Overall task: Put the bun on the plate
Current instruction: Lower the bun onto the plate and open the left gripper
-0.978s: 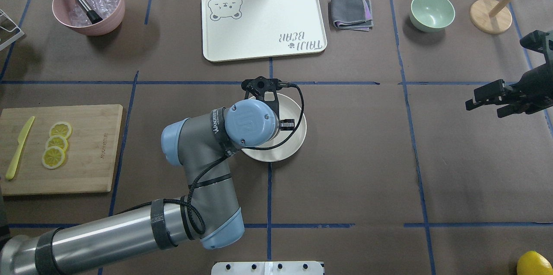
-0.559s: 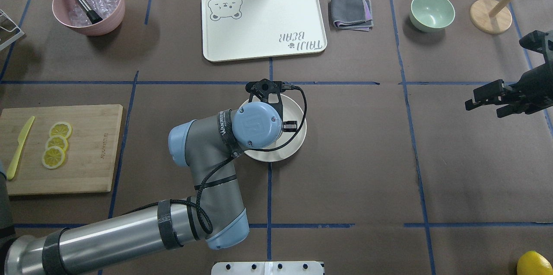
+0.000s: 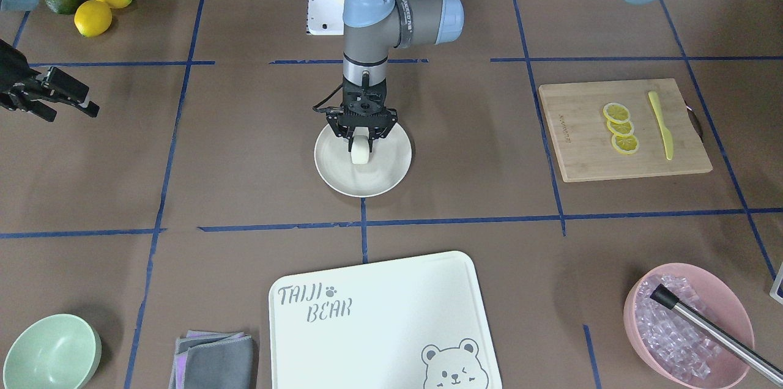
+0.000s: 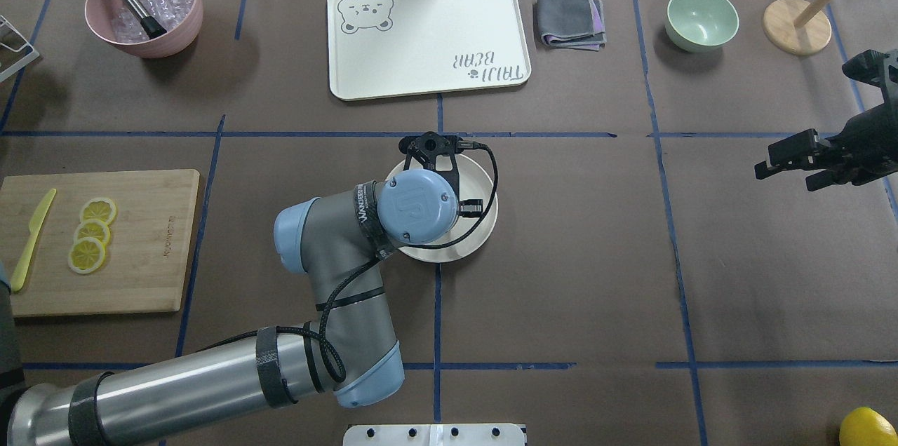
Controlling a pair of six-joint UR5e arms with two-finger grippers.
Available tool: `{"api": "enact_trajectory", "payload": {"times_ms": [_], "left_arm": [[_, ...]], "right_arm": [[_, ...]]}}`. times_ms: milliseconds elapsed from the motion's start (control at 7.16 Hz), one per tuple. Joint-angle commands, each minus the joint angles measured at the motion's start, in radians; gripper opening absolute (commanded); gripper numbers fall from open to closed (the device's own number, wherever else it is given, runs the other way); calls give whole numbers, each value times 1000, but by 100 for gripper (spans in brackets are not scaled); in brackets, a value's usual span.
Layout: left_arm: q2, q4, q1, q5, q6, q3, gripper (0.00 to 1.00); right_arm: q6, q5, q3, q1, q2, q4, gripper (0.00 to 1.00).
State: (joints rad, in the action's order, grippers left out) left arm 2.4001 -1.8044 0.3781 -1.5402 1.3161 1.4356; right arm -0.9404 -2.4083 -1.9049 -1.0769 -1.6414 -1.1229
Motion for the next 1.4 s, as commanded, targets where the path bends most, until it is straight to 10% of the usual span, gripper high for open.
{"api": "enact_trajectory", "payload": {"times_ms": [0,279,699,1257], "left_arm": [[-1,0,-1,0,0,0,61],[1,-1,-1,34,-3,2,96],[-16,20,21,32,-11,118,96],[-402,114,204,-158,-341,562,96]], "right_arm": [[0,0,1,0,0,-1,100],[0,0,4,0,3,0,100],[3,-9,6,-1,3,-3,100],[202,-11,30,-111,-35,-50,100]]}}
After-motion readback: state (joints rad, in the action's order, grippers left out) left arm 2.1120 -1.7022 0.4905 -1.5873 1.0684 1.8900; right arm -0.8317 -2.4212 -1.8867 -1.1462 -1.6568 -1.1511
